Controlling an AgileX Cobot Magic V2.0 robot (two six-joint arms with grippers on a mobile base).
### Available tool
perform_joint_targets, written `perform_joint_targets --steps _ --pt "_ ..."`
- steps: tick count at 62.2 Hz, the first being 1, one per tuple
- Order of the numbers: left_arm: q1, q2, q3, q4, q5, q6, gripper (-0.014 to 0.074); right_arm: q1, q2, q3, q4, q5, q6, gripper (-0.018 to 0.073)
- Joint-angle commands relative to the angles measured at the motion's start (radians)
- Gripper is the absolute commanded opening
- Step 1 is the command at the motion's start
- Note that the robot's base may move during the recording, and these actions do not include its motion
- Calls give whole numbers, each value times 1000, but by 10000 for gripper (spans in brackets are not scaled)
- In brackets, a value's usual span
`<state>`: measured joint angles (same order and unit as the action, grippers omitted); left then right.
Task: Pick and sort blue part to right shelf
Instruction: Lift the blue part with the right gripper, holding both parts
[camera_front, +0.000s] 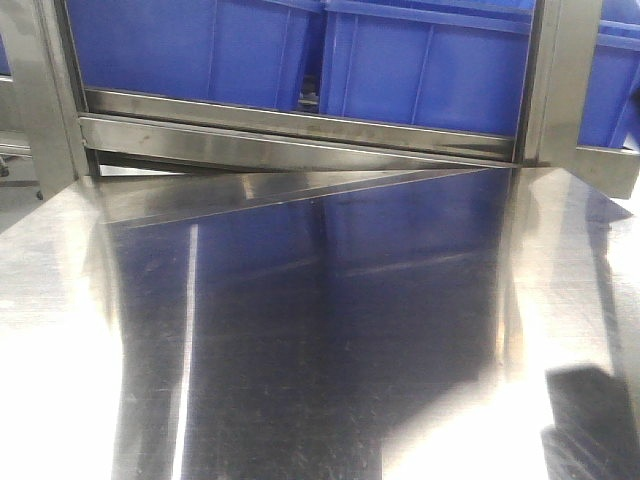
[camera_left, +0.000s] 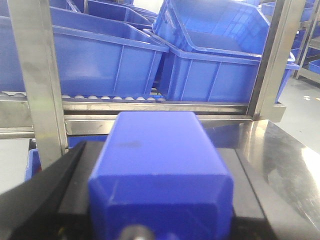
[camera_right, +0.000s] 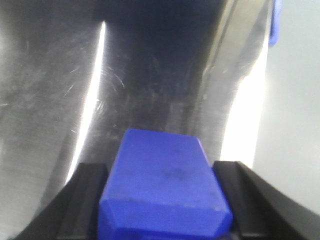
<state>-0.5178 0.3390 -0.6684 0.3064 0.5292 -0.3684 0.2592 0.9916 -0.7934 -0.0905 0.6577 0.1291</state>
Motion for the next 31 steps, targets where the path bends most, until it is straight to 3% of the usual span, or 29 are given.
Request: perform_joint_targets --steps 1,17,31 --pt "-7 7 -27 11 -89 -3 240 -1 -122 51 -46 -115 -1 144" --pt "-7 7 -27 11 -89 -3 240 -1 -423 256 -86 -233 -1 144" --pt "-7 7 -27 11 -89 -3 240 -1 -671 336 -97 -279 -1 144"
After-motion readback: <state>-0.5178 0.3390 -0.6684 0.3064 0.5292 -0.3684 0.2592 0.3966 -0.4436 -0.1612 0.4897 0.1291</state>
